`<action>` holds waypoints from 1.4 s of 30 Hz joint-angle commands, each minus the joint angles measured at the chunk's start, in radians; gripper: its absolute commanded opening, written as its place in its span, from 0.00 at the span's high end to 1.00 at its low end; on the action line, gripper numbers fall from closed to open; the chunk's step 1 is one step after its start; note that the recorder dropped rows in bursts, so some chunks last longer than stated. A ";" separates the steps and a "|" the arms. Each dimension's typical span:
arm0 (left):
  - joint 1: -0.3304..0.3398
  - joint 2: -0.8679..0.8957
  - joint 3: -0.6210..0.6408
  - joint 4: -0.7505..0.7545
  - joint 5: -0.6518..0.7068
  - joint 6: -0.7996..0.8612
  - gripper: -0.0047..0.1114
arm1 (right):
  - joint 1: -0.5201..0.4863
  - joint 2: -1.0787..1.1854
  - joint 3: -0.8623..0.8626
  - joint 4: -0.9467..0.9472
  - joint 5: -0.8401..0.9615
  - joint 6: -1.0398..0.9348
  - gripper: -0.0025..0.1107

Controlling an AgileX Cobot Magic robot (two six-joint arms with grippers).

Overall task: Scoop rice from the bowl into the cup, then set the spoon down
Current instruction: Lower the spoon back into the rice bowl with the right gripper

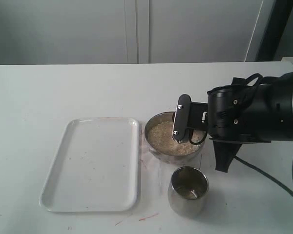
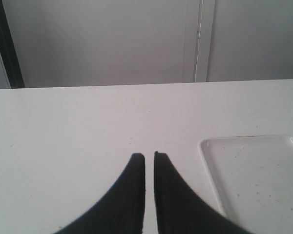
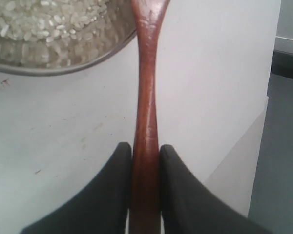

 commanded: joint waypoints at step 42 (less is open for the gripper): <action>-0.001 -0.001 -0.007 -0.003 -0.004 -0.004 0.84 | 0.002 0.025 -0.007 0.128 -0.014 -0.074 0.98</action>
